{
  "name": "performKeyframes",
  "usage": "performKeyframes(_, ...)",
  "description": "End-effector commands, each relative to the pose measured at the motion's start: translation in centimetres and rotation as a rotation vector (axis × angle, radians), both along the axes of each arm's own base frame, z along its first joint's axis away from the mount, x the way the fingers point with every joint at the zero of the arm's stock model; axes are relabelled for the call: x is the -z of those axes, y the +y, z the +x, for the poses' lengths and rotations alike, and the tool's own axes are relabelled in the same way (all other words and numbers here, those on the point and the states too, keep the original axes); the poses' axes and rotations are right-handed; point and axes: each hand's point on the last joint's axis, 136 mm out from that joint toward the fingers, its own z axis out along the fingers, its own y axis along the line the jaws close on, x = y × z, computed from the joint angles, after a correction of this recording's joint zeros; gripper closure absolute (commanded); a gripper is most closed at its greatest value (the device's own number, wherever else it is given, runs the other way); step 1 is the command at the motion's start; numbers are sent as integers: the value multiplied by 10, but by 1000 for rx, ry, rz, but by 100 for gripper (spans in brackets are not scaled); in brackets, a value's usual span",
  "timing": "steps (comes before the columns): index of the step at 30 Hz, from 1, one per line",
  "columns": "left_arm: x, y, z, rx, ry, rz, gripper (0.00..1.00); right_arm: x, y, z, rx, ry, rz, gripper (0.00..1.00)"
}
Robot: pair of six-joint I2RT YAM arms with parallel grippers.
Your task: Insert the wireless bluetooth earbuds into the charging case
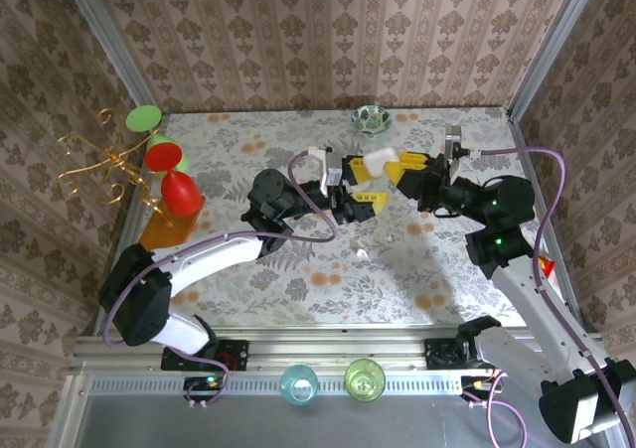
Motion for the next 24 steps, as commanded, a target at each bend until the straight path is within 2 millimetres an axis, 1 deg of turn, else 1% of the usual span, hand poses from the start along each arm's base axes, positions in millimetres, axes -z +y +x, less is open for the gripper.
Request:
performKeyframes(1, -35, 9, -12, 52, -44, -110, 46, -5, 4, -11, -31, -73, -18, 91)
performKeyframes(5, -36, 9, -10, 47, -41, -116, 52, -5, 5, -14, -42, -80, -24, 91)
performKeyframes(7, -37, 10, -8, 37, -36, -125, 57, -4, 6, -16, -51, -85, -29, 90)
performKeyframes(8, -38, 10, -8, 37, -39, -129, 60, -3, 6, -16, -54, -87, -32, 90)
performKeyframes(11, -39, 10, -8, 42, -42, -132, 73, 0, 7, -15, -48, -78, -45, 90)
performKeyframes(14, -39, 10, -7, 42, -41, -133, 78, 4, 10, -16, -55, -74, -68, 90)
performKeyframes(17, -34, 8, -6, 48, -38, -123, 91, 7, 10, -15, -47, -71, -89, 87)
performKeyframes(19, -31, 8, -3, 43, -45, -115, 99, 7, 10, -16, -41, -64, -105, 80)
performKeyframes(22, -21, 7, 0, 28, -61, -75, 100, 6, 8, -17, -21, -60, -130, 69)
performKeyframes(23, -17, 6, 1, 21, -67, -54, 100, 5, 8, -17, -13, -58, -141, 62)
performKeyframes(24, -12, 5, 2, 12, -76, -30, 100, 5, 7, -17, -8, -56, -157, 44)
